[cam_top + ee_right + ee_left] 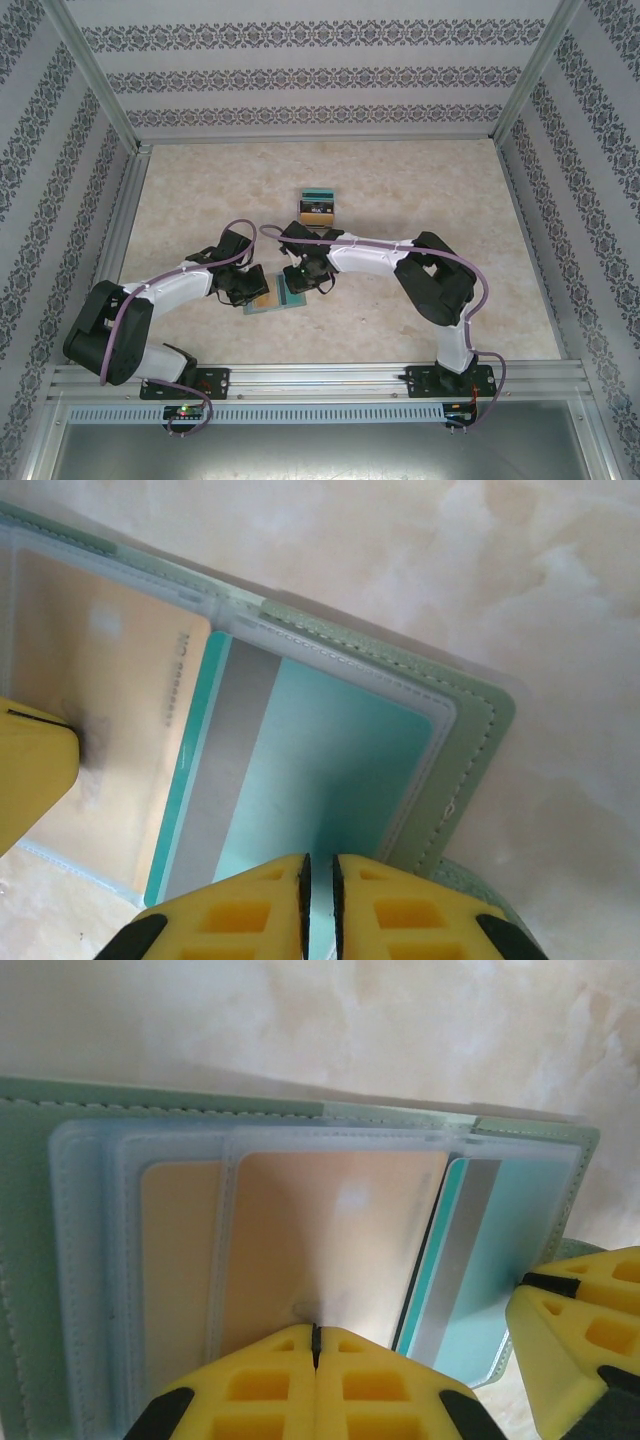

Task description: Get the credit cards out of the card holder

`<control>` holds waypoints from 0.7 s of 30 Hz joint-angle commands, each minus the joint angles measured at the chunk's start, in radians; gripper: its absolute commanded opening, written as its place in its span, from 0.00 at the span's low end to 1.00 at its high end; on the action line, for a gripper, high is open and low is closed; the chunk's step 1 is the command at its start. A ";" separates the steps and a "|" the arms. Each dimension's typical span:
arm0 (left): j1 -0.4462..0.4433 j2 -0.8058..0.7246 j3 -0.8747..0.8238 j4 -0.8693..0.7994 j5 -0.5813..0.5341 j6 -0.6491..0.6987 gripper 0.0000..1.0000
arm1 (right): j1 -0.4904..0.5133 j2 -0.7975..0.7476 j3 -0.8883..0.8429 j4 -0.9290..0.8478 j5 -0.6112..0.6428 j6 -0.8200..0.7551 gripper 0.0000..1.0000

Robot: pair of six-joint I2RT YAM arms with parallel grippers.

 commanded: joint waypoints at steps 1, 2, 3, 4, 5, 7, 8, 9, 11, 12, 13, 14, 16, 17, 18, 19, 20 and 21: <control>0.008 0.028 -0.031 -0.030 -0.019 0.002 0.04 | 0.008 0.030 0.029 -0.019 -0.005 -0.014 0.18; 0.007 0.028 -0.031 -0.028 -0.019 0.000 0.04 | 0.008 0.036 0.031 -0.019 -0.009 -0.013 0.18; 0.007 0.026 -0.031 -0.028 -0.019 0.000 0.04 | 0.008 0.041 0.033 -0.018 -0.014 -0.011 0.18; 0.008 0.027 -0.033 -0.028 -0.017 -0.001 0.04 | 0.009 0.044 0.032 -0.015 -0.018 -0.008 0.18; 0.008 0.026 -0.034 -0.026 -0.016 0.000 0.04 | 0.009 0.046 0.031 -0.012 -0.021 -0.006 0.18; 0.008 0.025 -0.034 -0.021 -0.011 0.000 0.04 | 0.009 0.050 0.032 -0.007 -0.027 -0.003 0.18; 0.007 0.024 -0.035 -0.018 -0.010 0.000 0.04 | 0.010 0.050 0.033 -0.006 -0.029 -0.002 0.18; 0.007 0.025 -0.035 -0.016 -0.008 -0.002 0.04 | 0.011 0.052 0.036 -0.003 -0.031 -0.005 0.18; 0.007 0.026 -0.036 -0.007 -0.001 -0.004 0.04 | 0.013 0.055 0.042 -0.002 -0.038 -0.005 0.18; 0.007 0.024 -0.036 -0.005 -0.001 -0.006 0.04 | 0.013 0.058 0.044 -0.003 -0.040 -0.006 0.18; 0.008 0.022 -0.035 -0.005 0.002 -0.007 0.04 | 0.015 0.060 0.046 -0.002 -0.040 -0.006 0.18; 0.008 0.018 -0.033 -0.006 0.003 -0.006 0.04 | 0.014 0.059 0.045 -0.002 -0.041 -0.005 0.18; 0.008 -0.006 -0.029 -0.008 0.001 -0.011 0.05 | 0.015 0.060 0.043 0.000 -0.041 -0.003 0.18; 0.007 -0.021 -0.027 -0.008 0.000 -0.015 0.06 | 0.014 0.059 0.041 -0.001 -0.040 -0.003 0.18; 0.008 -0.039 -0.024 -0.005 0.001 -0.018 0.07 | 0.015 0.060 0.041 -0.001 -0.039 -0.003 0.18; 0.007 -0.057 -0.025 0.004 0.003 -0.023 0.08 | 0.015 0.060 0.041 -0.002 -0.038 -0.003 0.18; 0.008 -0.072 -0.028 0.013 0.006 -0.031 0.10 | 0.014 0.060 0.041 -0.002 -0.038 -0.003 0.18; 0.009 -0.087 -0.032 0.032 0.012 -0.041 0.11 | 0.015 0.060 0.041 -0.002 -0.038 -0.004 0.18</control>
